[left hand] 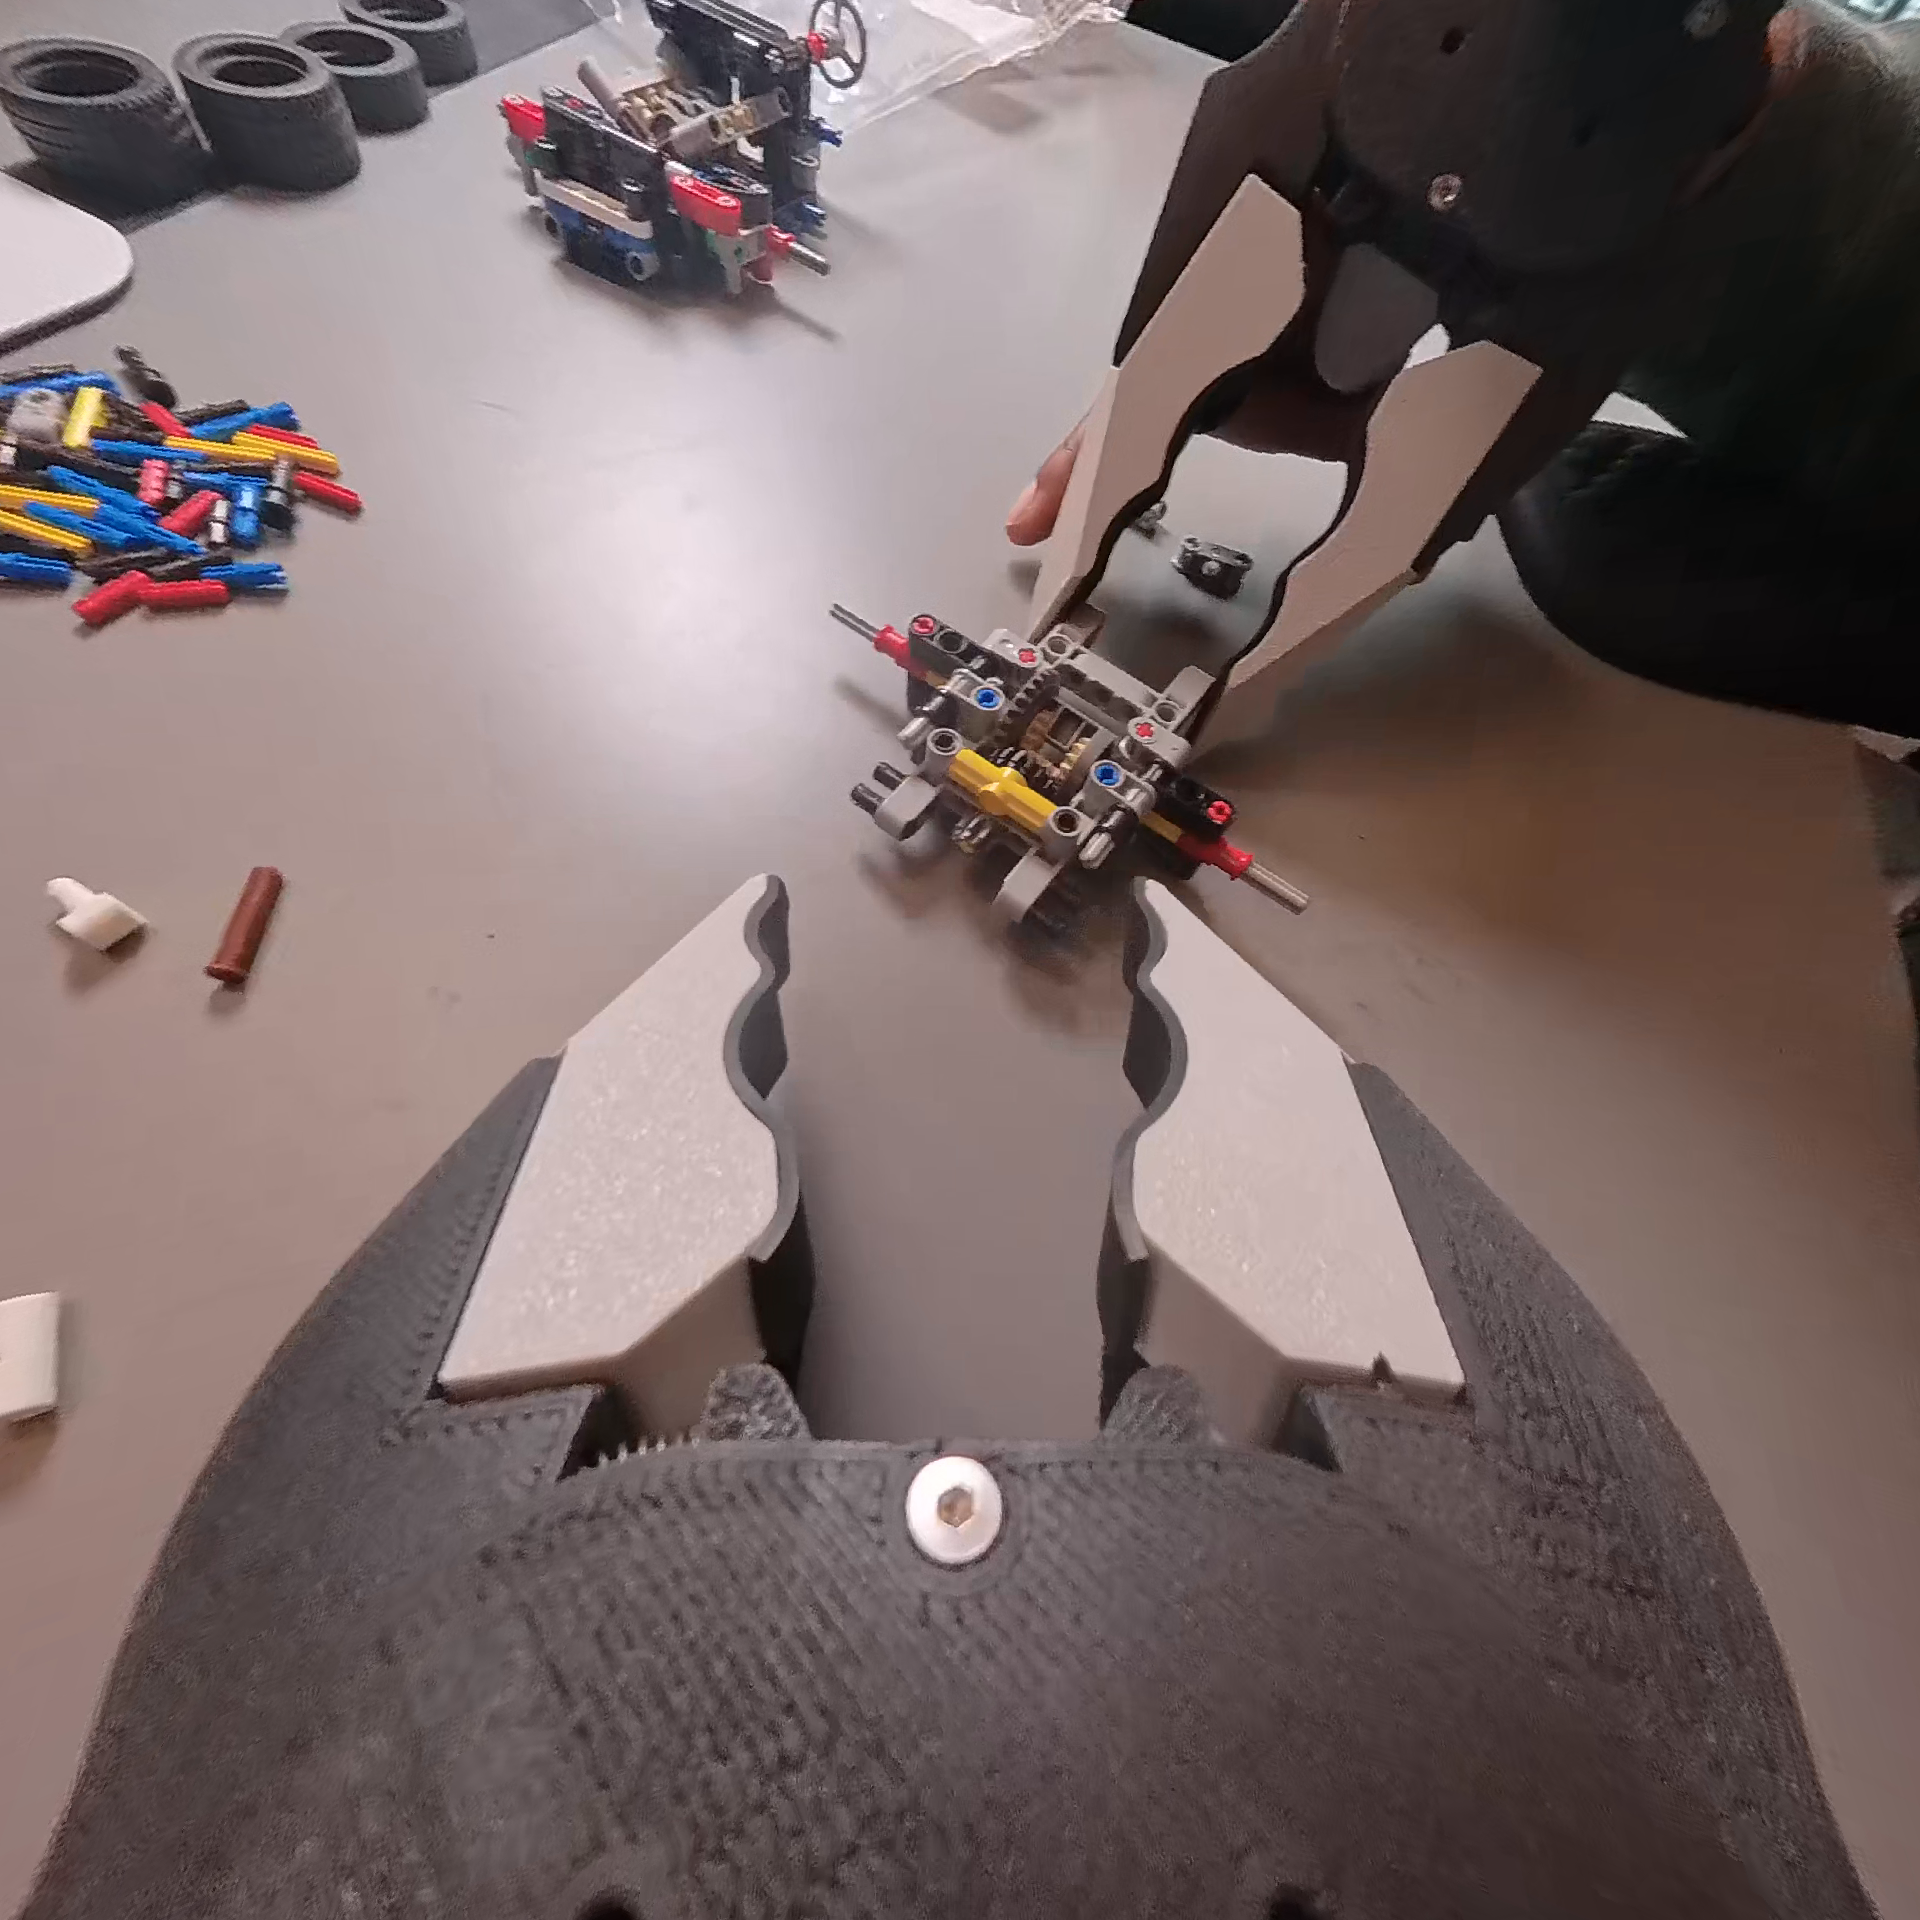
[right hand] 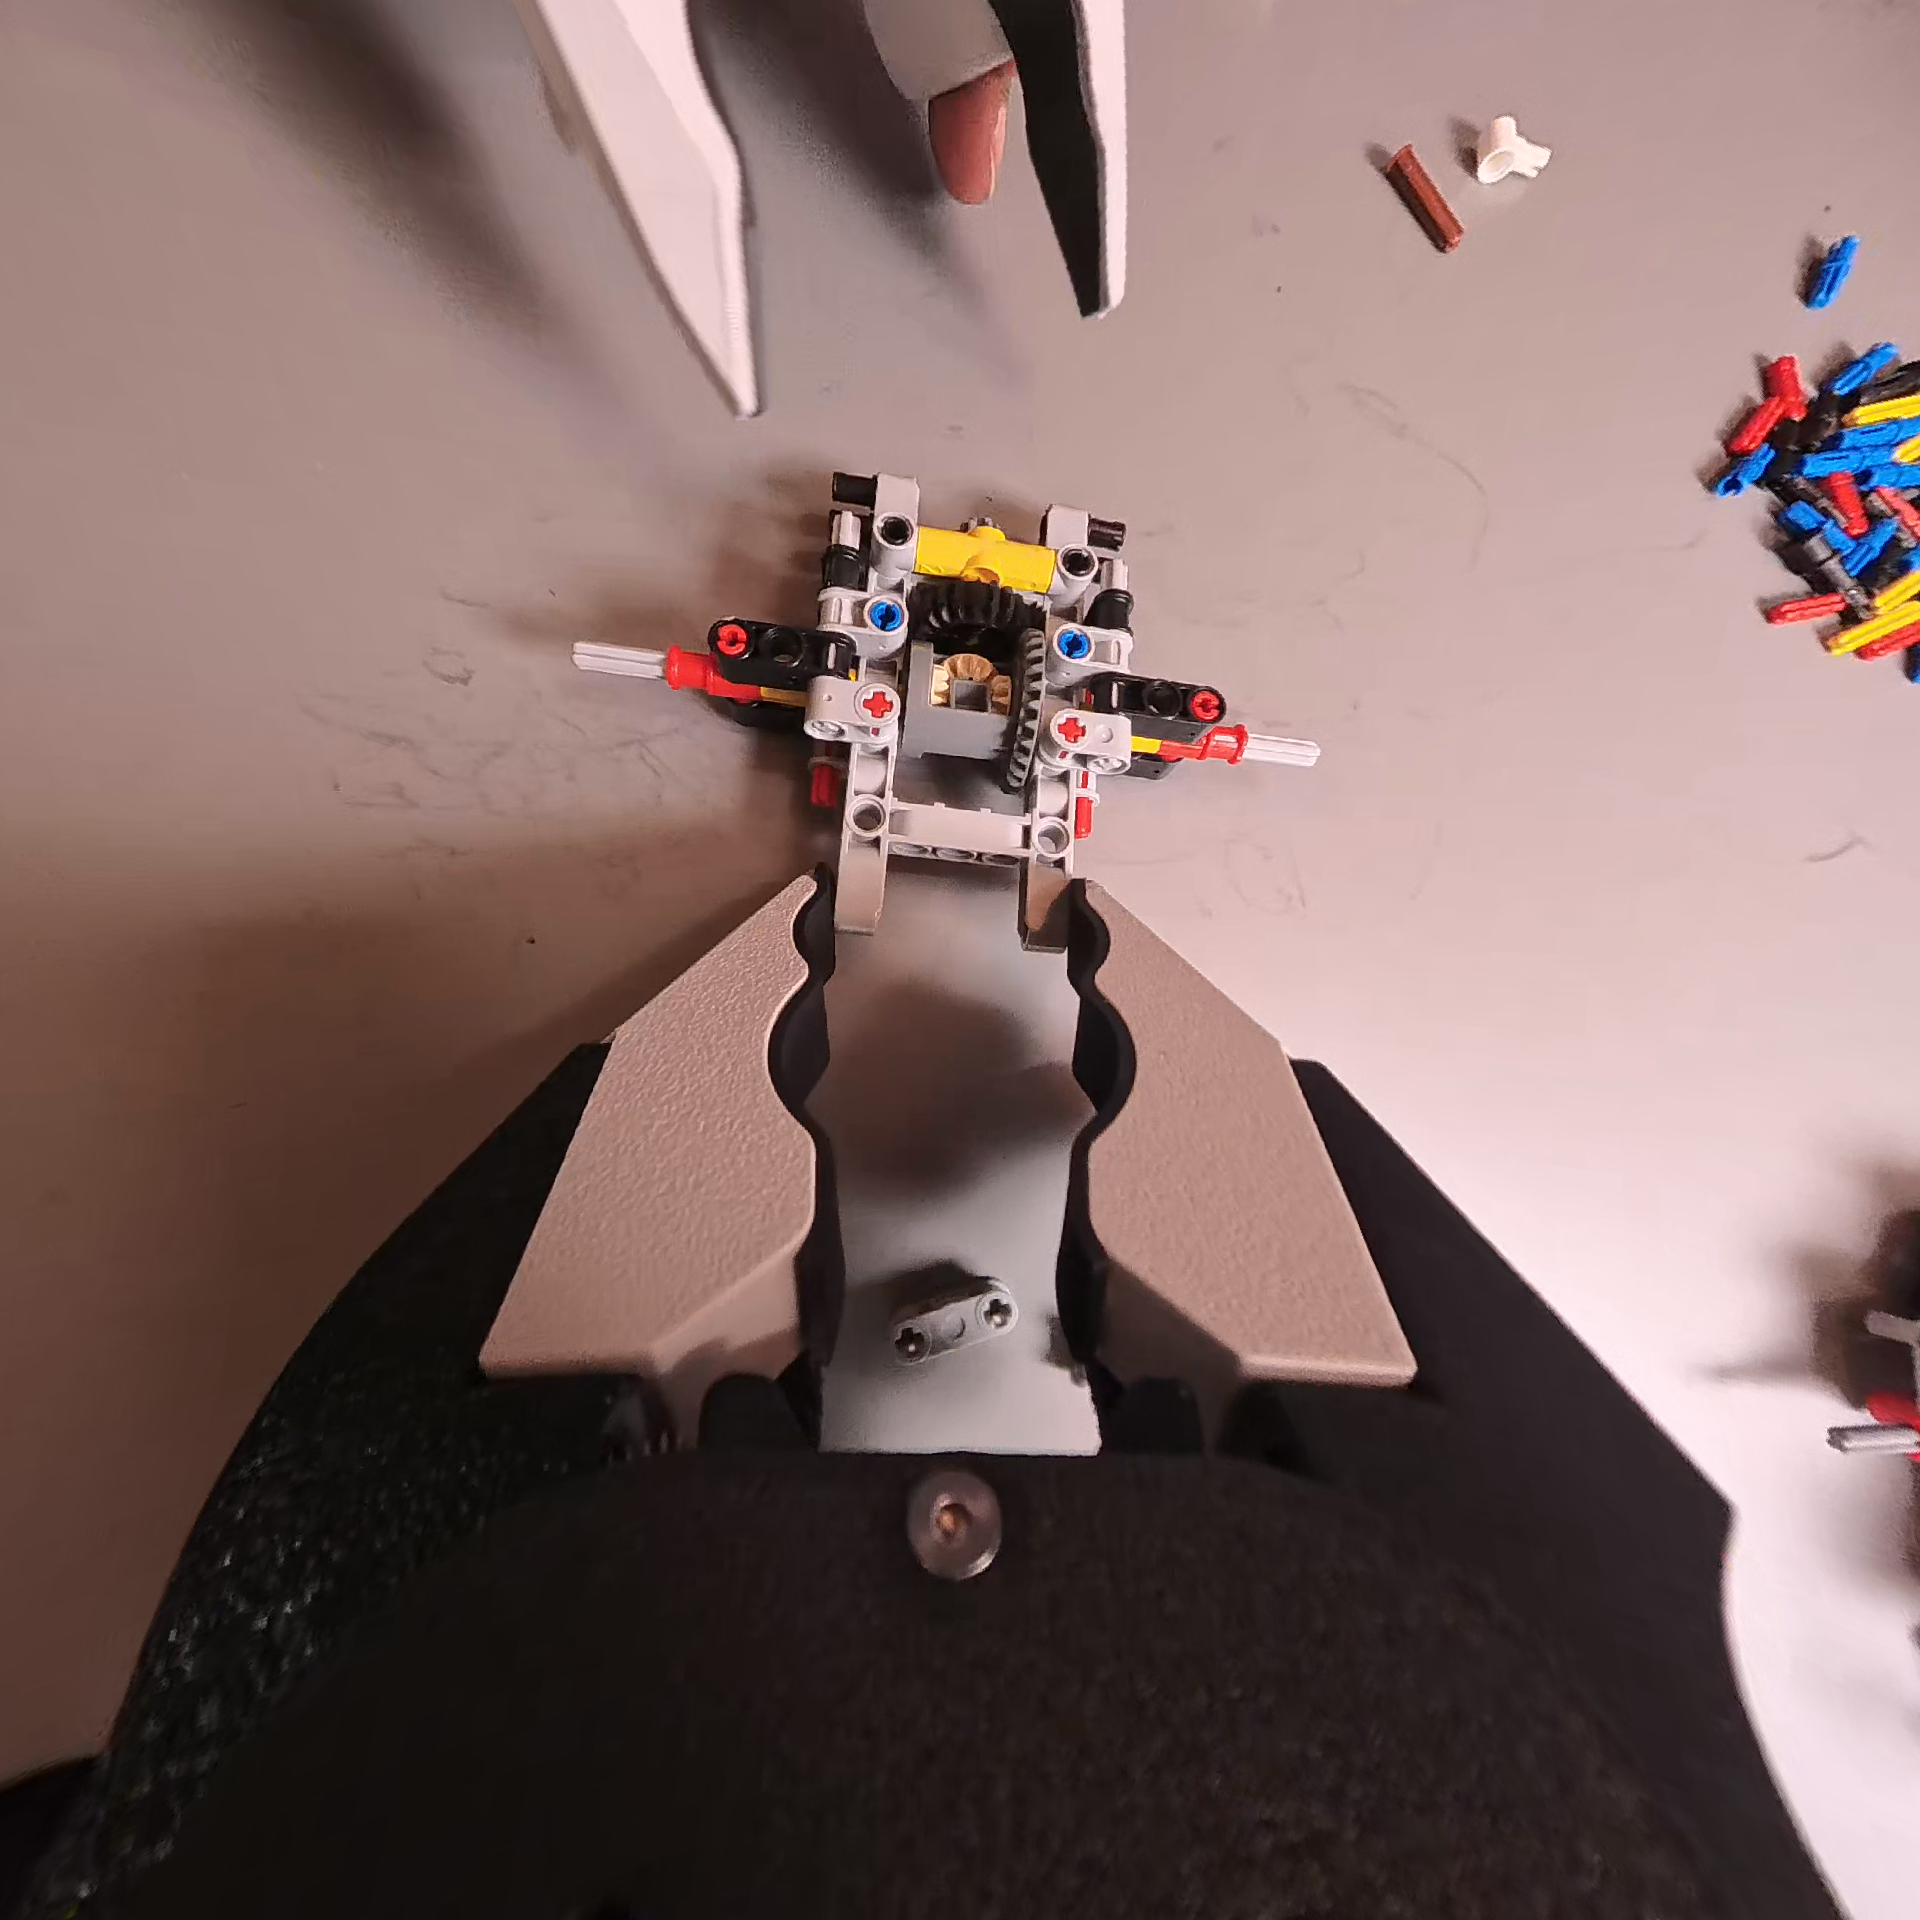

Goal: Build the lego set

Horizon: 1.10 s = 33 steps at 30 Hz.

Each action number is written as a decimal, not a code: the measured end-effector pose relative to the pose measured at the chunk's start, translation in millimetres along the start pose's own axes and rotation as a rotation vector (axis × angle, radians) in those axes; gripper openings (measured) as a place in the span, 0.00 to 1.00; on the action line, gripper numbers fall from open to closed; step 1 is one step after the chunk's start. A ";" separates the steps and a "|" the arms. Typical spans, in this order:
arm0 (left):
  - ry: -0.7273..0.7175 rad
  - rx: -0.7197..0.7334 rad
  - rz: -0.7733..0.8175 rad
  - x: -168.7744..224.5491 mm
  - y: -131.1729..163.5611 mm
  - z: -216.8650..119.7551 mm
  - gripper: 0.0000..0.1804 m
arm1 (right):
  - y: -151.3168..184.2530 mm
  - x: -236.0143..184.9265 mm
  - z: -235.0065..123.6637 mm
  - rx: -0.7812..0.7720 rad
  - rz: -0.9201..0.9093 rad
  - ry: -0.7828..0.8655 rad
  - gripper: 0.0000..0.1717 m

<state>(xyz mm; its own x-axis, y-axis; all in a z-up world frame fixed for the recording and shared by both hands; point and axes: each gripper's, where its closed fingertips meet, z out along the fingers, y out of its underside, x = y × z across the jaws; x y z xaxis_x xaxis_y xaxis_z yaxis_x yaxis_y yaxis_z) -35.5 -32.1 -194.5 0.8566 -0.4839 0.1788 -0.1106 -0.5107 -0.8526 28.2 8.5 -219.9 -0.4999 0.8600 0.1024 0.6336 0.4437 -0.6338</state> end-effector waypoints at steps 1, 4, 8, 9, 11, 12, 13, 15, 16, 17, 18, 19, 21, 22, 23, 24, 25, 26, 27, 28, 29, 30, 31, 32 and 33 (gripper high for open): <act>0.020 -0.007 0.004 3.1 1.0 0.6 0.38 | 0.4 -0.6 0.1 0.004 0.003 -0.014 0.25; 0.054 -0.033 0.049 11.4 4.4 2.7 0.43 | 1.5 -6.3 -0.4 0.012 -0.004 -0.069 0.25; 0.074 -0.082 0.117 19.9 11.1 6.5 0.45 | 1.5 -11.5 -0.9 0.013 -0.034 -0.101 0.25; 0.074 -0.095 0.127 20.7 12.9 7.6 0.44 | 1.4 -11.6 -0.7 0.013 -0.033 -0.105 0.25; 0.080 -0.119 0.138 22.2 16.1 9.4 0.42 | 1.3 -11.7 -0.5 0.016 -0.031 -0.112 0.25; 0.077 -0.126 0.140 21.9 16.9 10.0 0.41 | 1.4 -11.8 -0.3 0.017 -0.028 -0.116 0.25; 0.076 -0.129 0.145 21.8 17.3 10.2 0.40 | 1.3 -11.9 -0.2 0.019 -0.024 -0.118 0.25; 0.085 -0.130 0.161 23.8 17.8 9.6 0.35 | 1.1 -12.0 -0.1 0.024 -0.019 -0.118 0.25; 0.086 -0.133 0.174 24.7 18.7 9.3 0.34 | 1.1 -12.0 0.0 0.026 -0.015 -0.116 0.25; 0.083 -0.140 0.192 25.1 20.1 9.4 0.34 | 1.3 -12.0 -0.1 0.026 -0.011 -0.113 0.25; 0.077 -0.149 0.214 25.2 21.6 9.5 0.33 | 1.2 -11.9 -0.1 0.026 -0.011 -0.109 0.25; 0.066 -0.155 0.237 24.7 22.7 9.9 0.32 | 1.2 -11.9 -0.2 0.025 -0.013 -0.106 0.25; 0.031 -0.167 0.278 21.4 24.1 11.2 0.30 | 1.0 -11.9 -0.4 0.022 -0.018 -0.100 0.25; 0.014 -0.170 0.295 19.6 24.3 11.9 0.29 | 0.8 -11.9 -0.4 0.021 -0.022 -0.097 0.25; -0.001 -0.169 0.310 18.0 23.9 12.1 0.29 | 0.6 -11.9 -0.4 0.020 -0.026 -0.093 0.25; -0.015 -0.165 0.319 16.0 23.0 12.3 0.29 | 0.6 -11.9 -0.5 0.020 -0.029 -0.090 0.25; -0.026 -0.159 0.323 14.1 21.8 12.2 0.29 | 0.5 -11.8 -0.6 0.021 -0.031 -0.086 0.25; -0.031 -0.155 0.323 13.0 20.8 12.2 0.28 | 0.4 -11.5 -0.6 0.022 -0.031 -0.081 0.26; -0.032 -0.151 0.321 12.5 20.1 12.2 0.27 | 0.5 -11.4 -0.8 0.023 -0.031 -0.078 0.26; -0.032 -0.147 0.323 12.4 19.3 12.4 0.26 | 0.8 -11.4 -1.0 0.023 -0.031 -0.076 0.26; -0.032 -0.141 0.329 12.9 18.5 12.3 0.24 | 1.2 -11.3 -1.5 0.022 -0.034 -0.073 0.26; -0.029 -0.138 0.336 14.0 18.2 12.4 0.21 | 1.6 -11.2 -2.2 0.023 -0.036 -0.070 0.27; -0.025 -0.139 0.345 15.1 18.5 12.5 0.18 | 1.7 -10.9 -3.2 0.026 -0.037 -0.067 0.27; -0.023 -0.142 0.353 16.0 19.2 12.8 0.16 | 1.6 -10.7 -4.5 0.030 -0.037 -0.063 0.27; -0.024 -0.146 0.360 16.4 19.8 13.0 0.15 | 1.5 -10.5 -5.9 0.035 -0.036 -0.062 0.28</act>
<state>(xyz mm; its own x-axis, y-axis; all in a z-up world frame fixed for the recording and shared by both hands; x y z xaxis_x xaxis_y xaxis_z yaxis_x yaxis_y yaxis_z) -17.1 -40.8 -214.8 0.7617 -0.6344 -0.1319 -0.4750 -0.4081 -0.7797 37.9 1.6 -217.4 -0.5580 0.8261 0.0788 0.5942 0.4640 -0.6570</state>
